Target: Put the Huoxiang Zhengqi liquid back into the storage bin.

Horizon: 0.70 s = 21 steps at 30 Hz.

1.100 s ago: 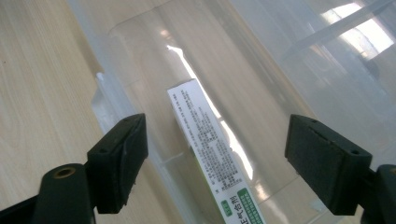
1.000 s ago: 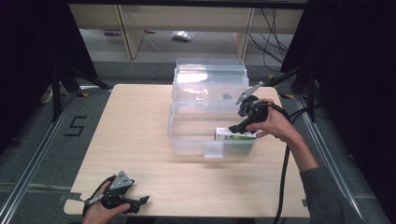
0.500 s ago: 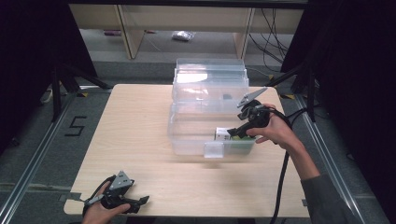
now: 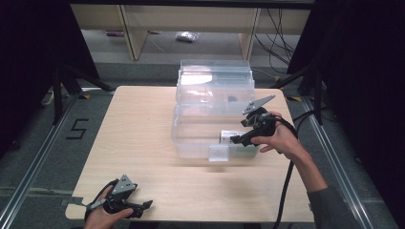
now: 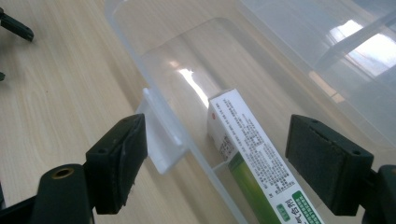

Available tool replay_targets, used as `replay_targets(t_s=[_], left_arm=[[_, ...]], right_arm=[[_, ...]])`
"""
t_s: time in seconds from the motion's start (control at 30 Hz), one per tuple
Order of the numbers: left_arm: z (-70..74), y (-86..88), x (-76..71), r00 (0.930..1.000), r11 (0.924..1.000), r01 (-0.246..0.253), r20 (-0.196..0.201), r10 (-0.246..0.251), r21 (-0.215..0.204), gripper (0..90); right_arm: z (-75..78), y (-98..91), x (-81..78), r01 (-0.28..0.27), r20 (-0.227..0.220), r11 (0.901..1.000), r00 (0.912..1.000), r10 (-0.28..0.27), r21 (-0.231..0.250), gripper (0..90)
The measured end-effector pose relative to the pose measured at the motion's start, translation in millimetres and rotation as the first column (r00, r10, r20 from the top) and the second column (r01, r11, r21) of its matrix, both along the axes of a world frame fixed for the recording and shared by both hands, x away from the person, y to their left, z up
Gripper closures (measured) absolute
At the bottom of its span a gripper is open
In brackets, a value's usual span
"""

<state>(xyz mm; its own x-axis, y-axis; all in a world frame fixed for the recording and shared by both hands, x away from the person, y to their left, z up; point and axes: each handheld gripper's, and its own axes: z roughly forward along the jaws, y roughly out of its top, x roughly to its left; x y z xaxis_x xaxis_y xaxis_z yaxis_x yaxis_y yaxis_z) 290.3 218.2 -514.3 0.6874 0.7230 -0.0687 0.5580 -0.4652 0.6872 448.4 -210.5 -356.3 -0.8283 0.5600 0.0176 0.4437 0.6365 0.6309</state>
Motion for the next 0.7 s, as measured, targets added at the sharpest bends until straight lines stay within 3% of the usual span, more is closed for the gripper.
replay_targets(t_s=[0.03, 0.07, 0.1, 0.13, 0.2, 0.23, 0.3, 0.33, 0.37, 0.43, 0.63, 0.67, 0.7], left_arm=[[0.0, 0.1, 0.1, 1.0000, 1.0000, 0.001, 0.000, -0.001, 0.001, 15.0], [-0.1, -0.1, -0.1, 1.0000, 1.0000, -0.001, 0.000, 0.001, -0.001, 15.0], [-1.3, -1.8, -0.4, 0.9999, 0.9996, -0.016, 0.003, 0.016, -0.023, 15.0], [-1.1, -1.4, 0.1, 0.9998, 0.9998, -0.016, 0.006, 0.016, -0.008, 15.0], [-0.4, -0.7, -0.3, 1.0000, 0.9999, -0.007, 0.002, 0.007, -0.009, 15.0], [0.0, 0.0, -0.1, 1.0000, 1.0000, 0.000, 0.000, 0.000, 0.001, 15.0], [-0.1, -0.2, -0.2, 1.0000, 1.0000, 0.001, 0.002, -0.001, -0.001, 15.0], [-0.9, -1.6, -0.6, 0.9999, 0.9998, -0.013, 0.002, 0.013, -0.017, 15.0], [-1.2, -1.4, 0.0, 0.9998, 0.9998, -0.016, 0.008, 0.016, -0.011, 15.0], [-1.4, -1.7, -0.3, 0.9997, 0.9996, -0.024, 0.001, 0.024, -0.014, 15.0], [0.2, -0.1, -0.4, 1.0000, 1.0000, 0.000, 0.001, 0.000, 0.001, 15.0], [-1.1, -1.8, -0.8, 0.9997, 0.9995, -0.024, 0.001, 0.024, -0.018, 15.0], [0.2, 0.0, -0.2, 1.0000, 1.0000, 0.002, 0.003, -0.002, 0.003, 15.0]], right_arm=[[-0.8, 0.2, -0.3, -0.005, 0.012, 1.0000, 0.9999, 0.005, 0.003, 21.8], [-0.2, 0.7, -3.5, 0.009, -0.006, 0.9999, 0.9999, -0.009, 0.008, 21.8], [-1.6, 0.8, -3.8, -0.002, 0.025, 0.9999, 0.9997, 0.001, 0.012, 21.6], [-1.1, 1.4, -7.0, 0.009, -0.007, 0.9999, 0.9999, -0.009, 0.006, 21.6], [-4.3, 1.9, -8.3, -0.004, 0.025, 0.9997, 0.9997, 0.003, 0.024, 21.3], [-4.1, 2.2, -10.9, 0.002, 0.003, 0.9997, 1.0000, -0.002, 0.024, 21.4], [-6.0, 1.8, -11.9, -0.018, 0.025, 0.9991, 0.9995, 0.017, 0.039, 21.2], [-7.2, 2.8, -15.1, 0.010, 0.011, 0.9986, 0.9999, -0.010, 0.052, 20.9], [-6.5, 1.6, -15.3, -0.014, 0.030, 0.9992, 0.9995, 0.013, 0.037, 20.7], [-6.8, 2.3, -18.3, -0.011, 0.031, 0.9990, 0.9995, 0.010, 0.043, 20.7], [-7.7, 3.7, -24.8, -0.017, 0.045, 0.9982, 0.9989, 0.015, 0.057, 20.6], [-9.1, 4.2, -25.4, -0.016, 0.062, 0.9975, 0.9980, 0.012, 0.068, 20.5], [-9.8, 4.7, -27.1, -0.016, 0.047, 0.9973, 0.9988, 0.013, 0.072, 20.6]])
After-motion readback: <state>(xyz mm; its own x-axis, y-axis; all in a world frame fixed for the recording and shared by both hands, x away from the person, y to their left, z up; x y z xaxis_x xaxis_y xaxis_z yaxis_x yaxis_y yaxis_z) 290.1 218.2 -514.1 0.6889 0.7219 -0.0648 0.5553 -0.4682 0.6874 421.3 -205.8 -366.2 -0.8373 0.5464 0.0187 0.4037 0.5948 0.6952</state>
